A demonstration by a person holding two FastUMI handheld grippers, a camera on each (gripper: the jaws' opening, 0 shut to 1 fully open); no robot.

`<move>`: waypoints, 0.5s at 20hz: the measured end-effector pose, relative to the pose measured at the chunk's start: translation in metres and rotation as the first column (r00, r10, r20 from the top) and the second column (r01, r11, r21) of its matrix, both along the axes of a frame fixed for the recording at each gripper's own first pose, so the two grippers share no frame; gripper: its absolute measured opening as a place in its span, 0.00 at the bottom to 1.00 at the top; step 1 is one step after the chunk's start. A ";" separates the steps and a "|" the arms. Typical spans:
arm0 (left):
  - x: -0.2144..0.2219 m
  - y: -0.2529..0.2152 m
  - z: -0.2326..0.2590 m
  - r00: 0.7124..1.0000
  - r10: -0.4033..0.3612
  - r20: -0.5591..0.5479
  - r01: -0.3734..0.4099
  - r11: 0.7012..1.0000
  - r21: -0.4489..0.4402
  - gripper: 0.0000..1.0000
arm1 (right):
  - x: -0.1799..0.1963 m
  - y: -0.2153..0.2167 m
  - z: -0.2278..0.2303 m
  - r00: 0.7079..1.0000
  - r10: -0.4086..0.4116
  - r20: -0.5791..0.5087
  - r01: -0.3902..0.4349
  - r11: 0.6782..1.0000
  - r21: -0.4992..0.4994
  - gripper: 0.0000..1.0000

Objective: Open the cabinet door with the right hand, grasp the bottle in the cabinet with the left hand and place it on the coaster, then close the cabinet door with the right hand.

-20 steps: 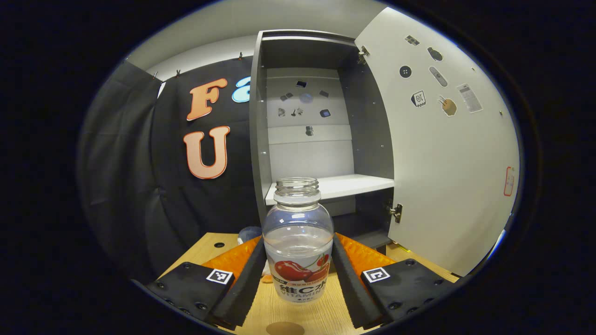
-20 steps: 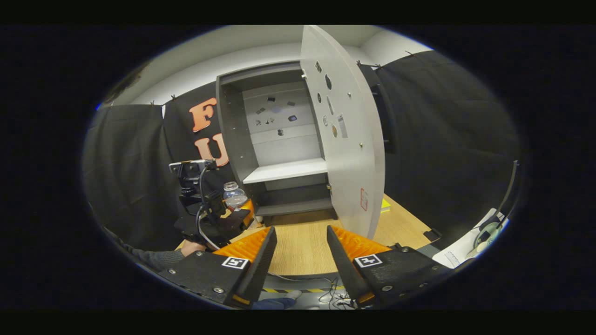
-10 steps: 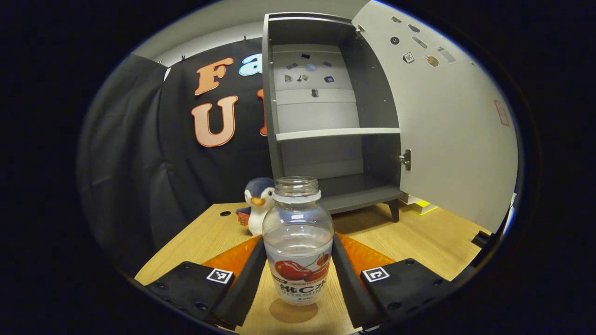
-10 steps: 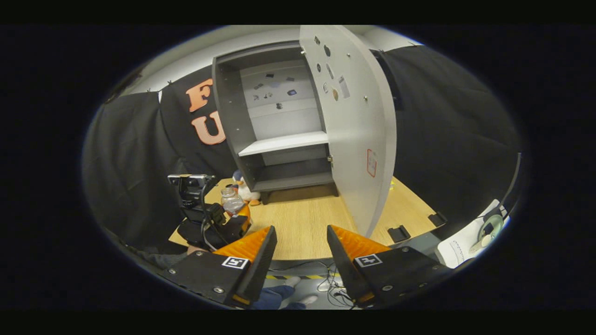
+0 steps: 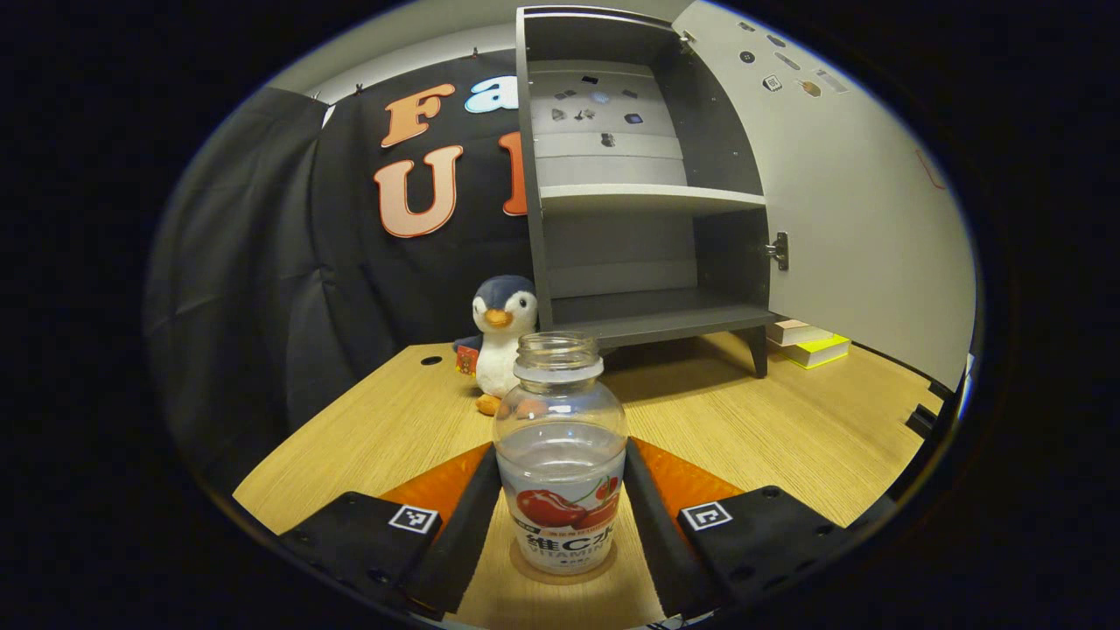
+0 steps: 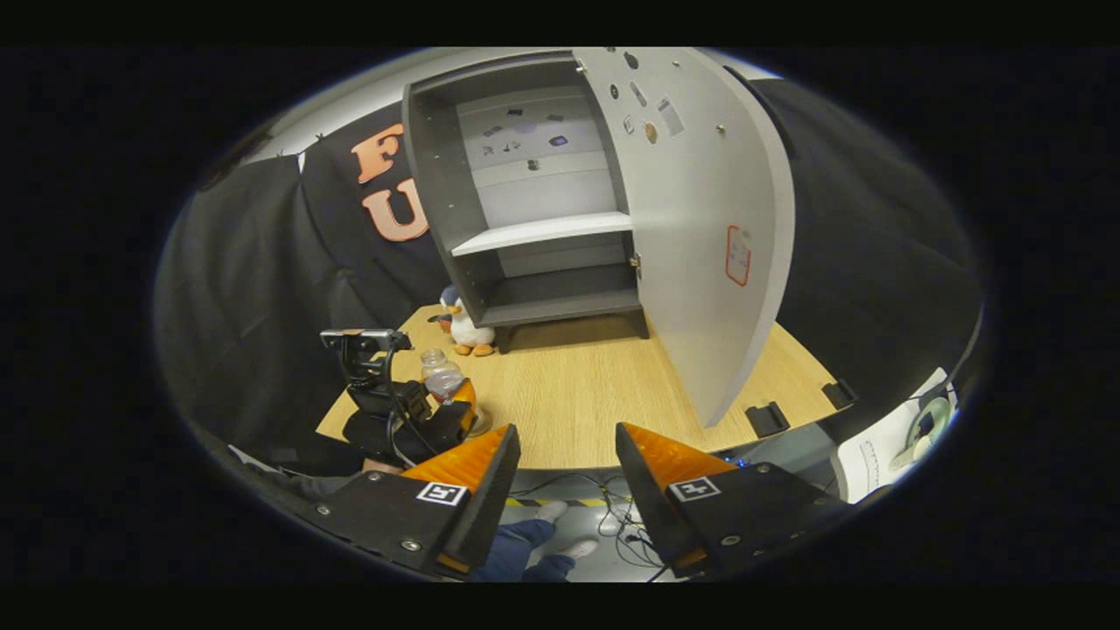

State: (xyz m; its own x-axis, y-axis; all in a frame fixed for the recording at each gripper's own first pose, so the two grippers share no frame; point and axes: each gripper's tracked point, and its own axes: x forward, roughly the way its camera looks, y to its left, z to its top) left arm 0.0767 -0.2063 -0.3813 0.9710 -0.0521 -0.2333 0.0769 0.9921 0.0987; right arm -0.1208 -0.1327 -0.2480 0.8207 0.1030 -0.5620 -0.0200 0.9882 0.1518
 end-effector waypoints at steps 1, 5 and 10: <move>0.000 0.001 0.004 1.000 -0.003 0.024 0.003 1.000 -0.005 0.86 | 0.000 0.001 0.000 1.000 0.001 -0.003 -0.001 1.000 0.001 0.69; -0.003 0.006 0.001 1.000 -0.007 0.030 0.007 1.000 -0.004 0.86 | -0.001 0.004 0.000 1.000 0.004 -0.015 -0.003 1.000 0.010 0.69; -0.008 0.008 0.000 1.000 -0.012 0.029 0.012 1.000 0.007 0.86 | -0.005 0.006 -0.002 1.000 0.004 -0.019 -0.004 1.000 0.016 0.69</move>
